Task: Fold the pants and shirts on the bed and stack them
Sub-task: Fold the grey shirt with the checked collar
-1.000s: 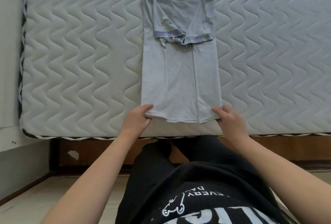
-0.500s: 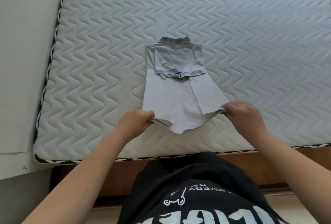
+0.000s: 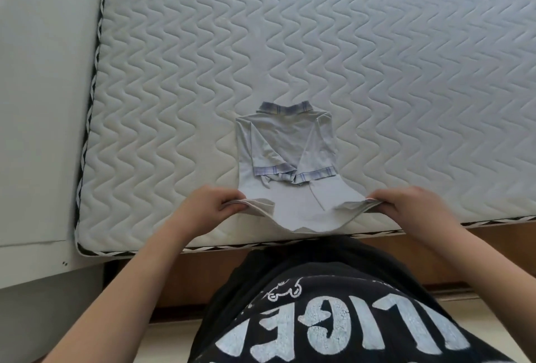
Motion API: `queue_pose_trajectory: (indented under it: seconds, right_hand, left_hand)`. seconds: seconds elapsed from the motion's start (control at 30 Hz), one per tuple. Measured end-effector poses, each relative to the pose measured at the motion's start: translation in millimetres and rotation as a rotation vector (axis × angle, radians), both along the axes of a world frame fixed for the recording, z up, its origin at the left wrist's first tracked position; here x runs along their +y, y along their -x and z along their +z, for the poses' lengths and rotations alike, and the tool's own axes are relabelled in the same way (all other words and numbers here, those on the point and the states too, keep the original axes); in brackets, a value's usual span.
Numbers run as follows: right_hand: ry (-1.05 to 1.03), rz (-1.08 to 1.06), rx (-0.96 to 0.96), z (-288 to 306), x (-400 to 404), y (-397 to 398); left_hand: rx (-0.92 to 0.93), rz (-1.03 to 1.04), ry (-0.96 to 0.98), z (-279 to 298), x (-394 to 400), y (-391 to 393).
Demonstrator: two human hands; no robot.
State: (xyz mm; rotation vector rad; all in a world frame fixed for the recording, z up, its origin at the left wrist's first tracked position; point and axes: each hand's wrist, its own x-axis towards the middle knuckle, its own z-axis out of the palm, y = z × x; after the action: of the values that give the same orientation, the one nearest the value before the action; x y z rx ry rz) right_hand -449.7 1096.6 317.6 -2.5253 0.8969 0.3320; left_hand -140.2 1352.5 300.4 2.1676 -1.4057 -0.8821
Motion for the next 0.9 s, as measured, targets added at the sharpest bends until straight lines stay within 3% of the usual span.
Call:
queue_pose_trajectory:
  seconds: [0.43, 0.57, 0.9]
  right_hand:
    - [-0.24, 0.108, 0.036, -38, -78, -59]
    - [-0.239, 0.136, 0.019, -48, -98, -92]
    - [-0.106, 0.19, 0.218, -110, -136, -184]
  left_hand:
    - [-0.078, -0.076, -0.355, -13, -63, -45]
    - [-0.086, -0.095, -0.393, -30, -89, -65]
    - [-0.081, -0.096, -0.45, -102, -166, -137]
